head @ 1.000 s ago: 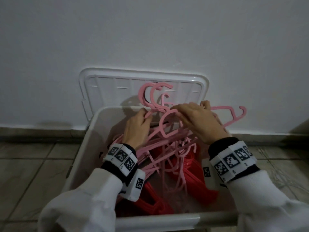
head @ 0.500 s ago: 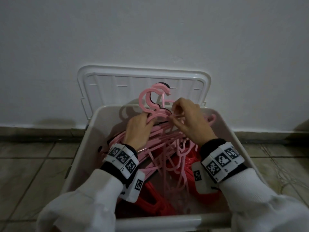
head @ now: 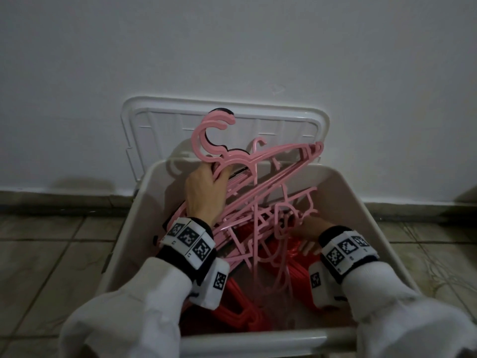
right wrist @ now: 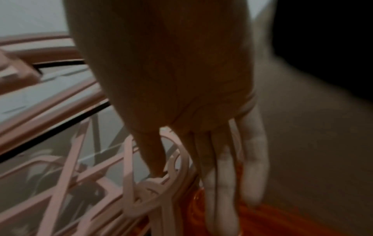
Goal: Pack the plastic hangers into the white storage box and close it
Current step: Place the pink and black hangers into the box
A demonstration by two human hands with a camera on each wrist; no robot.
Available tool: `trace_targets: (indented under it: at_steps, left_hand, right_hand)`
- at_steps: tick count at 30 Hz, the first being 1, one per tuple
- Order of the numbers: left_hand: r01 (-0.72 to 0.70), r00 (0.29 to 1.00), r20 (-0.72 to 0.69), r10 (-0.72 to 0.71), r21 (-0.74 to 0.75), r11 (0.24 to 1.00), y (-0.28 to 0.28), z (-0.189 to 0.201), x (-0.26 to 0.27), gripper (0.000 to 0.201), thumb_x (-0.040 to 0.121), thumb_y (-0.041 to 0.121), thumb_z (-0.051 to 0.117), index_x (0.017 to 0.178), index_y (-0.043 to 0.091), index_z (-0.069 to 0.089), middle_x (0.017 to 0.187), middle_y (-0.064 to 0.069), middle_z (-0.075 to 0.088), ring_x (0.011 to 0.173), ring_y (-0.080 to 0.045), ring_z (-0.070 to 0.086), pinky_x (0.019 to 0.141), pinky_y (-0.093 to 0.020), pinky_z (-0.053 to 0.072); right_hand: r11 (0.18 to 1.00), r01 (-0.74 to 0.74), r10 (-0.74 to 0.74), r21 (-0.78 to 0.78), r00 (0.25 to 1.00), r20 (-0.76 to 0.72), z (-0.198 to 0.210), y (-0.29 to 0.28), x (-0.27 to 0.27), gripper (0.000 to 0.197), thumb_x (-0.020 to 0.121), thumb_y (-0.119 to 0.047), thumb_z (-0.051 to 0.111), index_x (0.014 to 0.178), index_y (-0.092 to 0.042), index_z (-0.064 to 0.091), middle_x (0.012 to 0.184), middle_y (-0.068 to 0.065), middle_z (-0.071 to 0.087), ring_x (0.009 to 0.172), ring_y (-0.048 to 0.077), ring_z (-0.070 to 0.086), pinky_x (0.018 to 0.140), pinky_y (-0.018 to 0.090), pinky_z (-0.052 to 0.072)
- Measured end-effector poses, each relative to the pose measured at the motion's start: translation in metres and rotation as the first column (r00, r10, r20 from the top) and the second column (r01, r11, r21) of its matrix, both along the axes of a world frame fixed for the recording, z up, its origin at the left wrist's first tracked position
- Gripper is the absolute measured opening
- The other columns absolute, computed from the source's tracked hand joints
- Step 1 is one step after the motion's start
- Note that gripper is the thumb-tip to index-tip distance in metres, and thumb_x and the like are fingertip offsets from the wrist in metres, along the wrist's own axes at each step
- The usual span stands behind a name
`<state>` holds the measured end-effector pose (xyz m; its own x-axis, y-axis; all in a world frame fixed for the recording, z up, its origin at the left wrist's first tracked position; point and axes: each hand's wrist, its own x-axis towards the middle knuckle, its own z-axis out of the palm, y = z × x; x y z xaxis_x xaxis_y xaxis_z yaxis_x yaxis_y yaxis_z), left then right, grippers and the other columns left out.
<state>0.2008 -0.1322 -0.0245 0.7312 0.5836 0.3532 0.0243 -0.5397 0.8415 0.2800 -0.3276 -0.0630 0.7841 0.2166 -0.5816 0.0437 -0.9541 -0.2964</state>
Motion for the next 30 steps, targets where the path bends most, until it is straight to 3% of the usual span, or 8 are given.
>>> trace_targets:
  at_steps: [3,7,10,16,20,23,25,30]
  left_hand:
    - [-0.031,0.999,0.024,0.031,-0.029,0.999,0.002,0.000,0.001,0.031,0.091,0.033,0.055,0.073,0.008,0.059,0.062,0.001,0.053,0.054,-0.011,0.045,0.053,-0.025,0.028]
    - [-0.049,0.999,0.014,0.050,-0.040,0.998,0.002,-0.001,0.001,0.032,0.091,0.033,0.055,0.073,0.008,0.060,0.059,0.004,0.051,0.053,-0.004,0.044,0.049,-0.017,0.027]
    - [-0.047,0.999,0.004,0.047,-0.037,0.998,0.001,-0.001,0.001,0.032,0.091,0.034,0.054,0.073,0.008,0.060,0.058,0.005,0.050,0.052,-0.004,0.044,0.049,-0.015,0.026]
    - [-0.052,0.999,0.004,0.052,-0.043,0.998,0.001,-0.002,0.001,0.031,0.091,0.032,0.055,0.080,0.005,0.065,0.067,-0.002,0.058,0.058,-0.018,0.048,0.059,-0.025,0.032]
    - [-0.055,0.998,0.016,0.056,-0.044,0.998,0.001,-0.002,0.001,0.030,0.090,0.032,0.055,0.073,0.009,0.060,0.066,-0.003,0.055,0.061,-0.022,0.047,0.062,-0.028,0.033]
    - [-0.087,0.995,0.040,0.091,-0.074,0.993,0.002,-0.001,0.000,0.030,0.091,0.031,0.055,0.071,0.009,0.060,0.065,-0.004,0.055,0.061,-0.022,0.047,0.061,-0.028,0.032]
    - [-0.111,0.992,0.056,0.116,-0.087,0.990,0.002,0.003,-0.002,0.030,0.091,0.030,0.054,0.074,0.007,0.062,0.067,-0.005,0.056,0.062,-0.021,0.047,0.060,-0.027,0.030]
    - [-0.155,0.985,0.065,0.162,-0.090,0.984,-0.001,0.009,-0.005,0.027,0.091,0.023,0.054,0.067,0.012,0.055,0.059,-0.003,0.050,0.050,-0.009,0.040,0.048,-0.026,0.027]
  right_hand:
    - [0.963,0.220,-0.204,0.155,0.972,-0.113,-0.010,0.001,0.005,0.027,0.098,-0.020,0.047,0.076,-0.005,0.052,0.055,0.004,0.068,0.048,0.011,0.065,0.039,0.020,0.048]
    - [0.940,0.252,-0.249,0.228,0.968,-0.045,-0.018,0.003,0.007,0.034,0.090,-0.017,0.059,0.116,0.004,0.058,0.113,0.021,0.064,0.098,0.031,0.066,0.060,0.026,0.051]
    - [0.928,0.275,-0.277,0.250,0.960,-0.028,-0.015,0.005,0.005,0.032,0.091,-0.009,0.055,0.118,0.008,0.056,0.115,0.025,0.062,0.104,0.035,0.063,0.058,0.024,0.050]
    - [0.984,0.082,-0.112,0.158,0.975,0.192,0.003,0.012,-0.002,0.032,0.099,-0.019,0.041,0.117,0.003,0.057,0.122,0.021,0.058,0.112,0.032,0.056,0.087,0.030,0.043]
    - [0.950,0.002,-0.105,0.313,0.945,0.311,0.016,0.010,-0.003,0.026,0.100,-0.021,0.037,0.090,-0.004,0.053,0.109,0.026,0.060,0.100,0.036,0.059,0.077,0.033,0.042]
    - [0.865,0.013,-0.175,0.501,0.945,0.277,0.022,0.004,-0.001,0.027,0.100,-0.023,0.037,0.076,-0.012,0.042,0.084,0.019,0.062,0.065,0.027,0.062,0.056,0.021,0.049]
    - [0.851,-0.027,-0.171,0.525,0.930,0.325,0.028,0.000,0.000,0.028,0.100,-0.023,0.037,0.075,-0.014,0.043,0.070,0.007,0.057,0.053,0.012,0.054,0.043,0.008,0.039]
    - [0.846,-0.090,-0.195,0.526,0.865,0.462,0.030,-0.006,0.003,0.025,0.098,-0.024,0.043,0.088,-0.008,0.059,0.069,0.004,0.058,0.053,0.002,0.050,0.045,0.004,0.037]
